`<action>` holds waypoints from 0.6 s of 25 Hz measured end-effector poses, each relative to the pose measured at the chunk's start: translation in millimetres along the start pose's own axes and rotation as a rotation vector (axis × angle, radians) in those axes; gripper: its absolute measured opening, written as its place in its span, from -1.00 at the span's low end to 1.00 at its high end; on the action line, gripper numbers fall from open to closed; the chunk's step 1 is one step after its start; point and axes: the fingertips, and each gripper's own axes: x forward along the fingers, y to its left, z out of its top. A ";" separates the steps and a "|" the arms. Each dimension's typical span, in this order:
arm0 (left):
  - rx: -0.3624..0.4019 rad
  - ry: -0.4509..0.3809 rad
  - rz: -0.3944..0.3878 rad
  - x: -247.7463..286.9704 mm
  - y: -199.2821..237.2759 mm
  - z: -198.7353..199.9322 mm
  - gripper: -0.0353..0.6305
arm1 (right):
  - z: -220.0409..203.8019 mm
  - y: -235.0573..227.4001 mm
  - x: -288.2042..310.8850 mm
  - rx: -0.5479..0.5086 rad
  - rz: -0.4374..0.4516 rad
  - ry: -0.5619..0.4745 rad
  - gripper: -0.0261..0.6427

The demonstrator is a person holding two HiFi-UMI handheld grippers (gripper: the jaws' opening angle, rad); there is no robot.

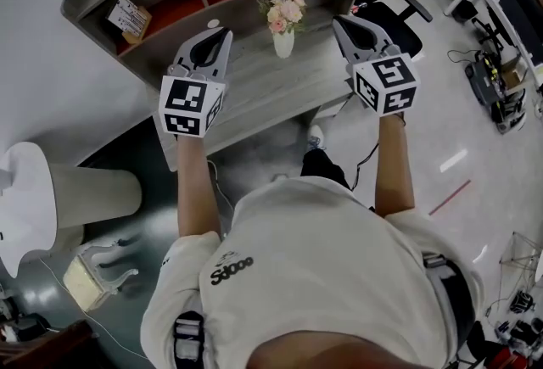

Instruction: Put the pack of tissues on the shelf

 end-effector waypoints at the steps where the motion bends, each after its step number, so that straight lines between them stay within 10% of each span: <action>1: 0.004 -0.005 0.002 -1.6 0.4 2.5 -0.84 | 1.9 0.9 -0.5 -0.005 0.001 -0.002 -0.94; 15: 0.013 -0.032 0.008 -1.0 -1.1 13.6 -0.84 | 12.0 10.1 1.3 -0.092 0.016 -0.002 -0.94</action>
